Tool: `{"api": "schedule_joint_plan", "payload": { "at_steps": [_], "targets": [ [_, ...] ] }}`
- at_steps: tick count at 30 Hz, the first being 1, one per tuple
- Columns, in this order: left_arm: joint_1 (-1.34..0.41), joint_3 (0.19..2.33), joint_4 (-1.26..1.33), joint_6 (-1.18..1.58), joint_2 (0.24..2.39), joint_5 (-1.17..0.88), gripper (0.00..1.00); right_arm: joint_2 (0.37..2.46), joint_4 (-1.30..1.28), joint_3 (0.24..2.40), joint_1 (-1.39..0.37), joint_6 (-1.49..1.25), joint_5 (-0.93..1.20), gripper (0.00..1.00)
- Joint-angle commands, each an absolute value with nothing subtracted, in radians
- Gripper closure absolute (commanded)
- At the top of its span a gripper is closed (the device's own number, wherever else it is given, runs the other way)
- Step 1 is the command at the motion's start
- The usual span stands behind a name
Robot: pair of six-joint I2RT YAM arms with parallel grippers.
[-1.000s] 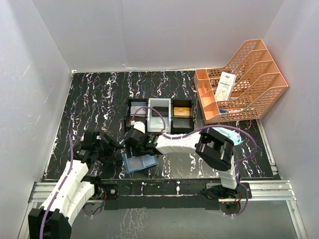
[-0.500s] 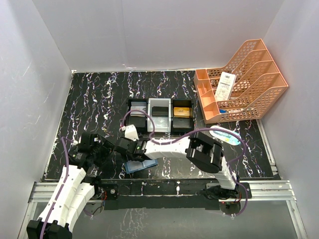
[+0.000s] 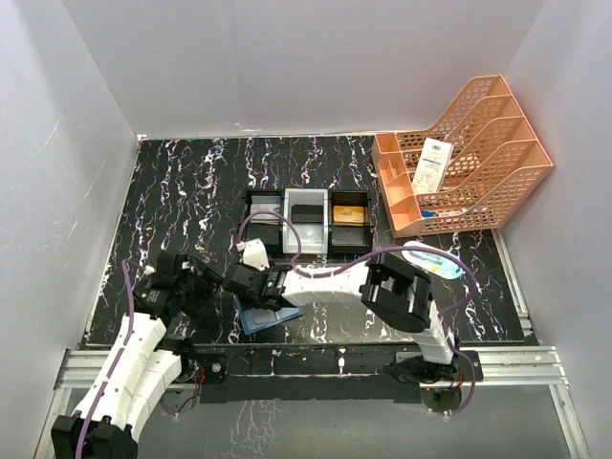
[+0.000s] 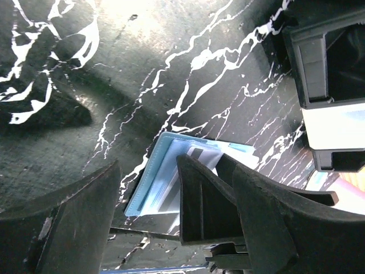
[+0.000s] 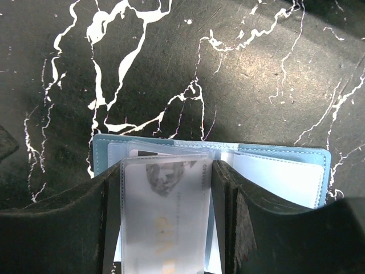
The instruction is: Take the credit cards out of the card holder
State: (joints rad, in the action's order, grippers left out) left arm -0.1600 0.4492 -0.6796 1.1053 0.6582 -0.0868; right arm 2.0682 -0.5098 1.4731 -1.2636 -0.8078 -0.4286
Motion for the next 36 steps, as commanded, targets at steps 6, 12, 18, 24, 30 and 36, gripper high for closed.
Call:
{"api": "schedule_joint_plan", "payload": {
  "at_steps": [6, 12, 18, 24, 30, 36],
  "targets": [
    [-0.161, 0.428, -0.578, 1.041, 0.678, -0.259, 0.25, 1.975, -0.294, 1.256, -1.182, -0.846, -0.146, 0.5],
    [-0.161, 0.402, -0.538, 1.024, 0.696, -0.335, 0.27, 1.949, -0.236, 1.184, -1.149, -0.875, -0.089, 0.52],
    [-0.161, 0.358, -0.458, 1.023, 0.712, -0.47, 0.4, 1.93, -0.172, 1.132, -1.123, -0.9, -0.035, 0.52],
    [-0.161, 0.34, -0.52, 1.054, 0.661, -0.455, 0.55, 1.941, -0.166, 1.131, -1.118, -0.903, -0.023, 0.52],
    [-0.161, 0.32, -0.565, 1.092, 0.583, -0.445, 0.72, 1.945, -0.169, 1.131, -1.116, -0.905, -0.021, 0.52],
    [-0.162, 0.271, -0.413, 1.051, 0.645, -0.598, 0.79, 1.944, -0.169, 1.128, -1.115, -0.906, -0.021, 0.52]
  ]
}}
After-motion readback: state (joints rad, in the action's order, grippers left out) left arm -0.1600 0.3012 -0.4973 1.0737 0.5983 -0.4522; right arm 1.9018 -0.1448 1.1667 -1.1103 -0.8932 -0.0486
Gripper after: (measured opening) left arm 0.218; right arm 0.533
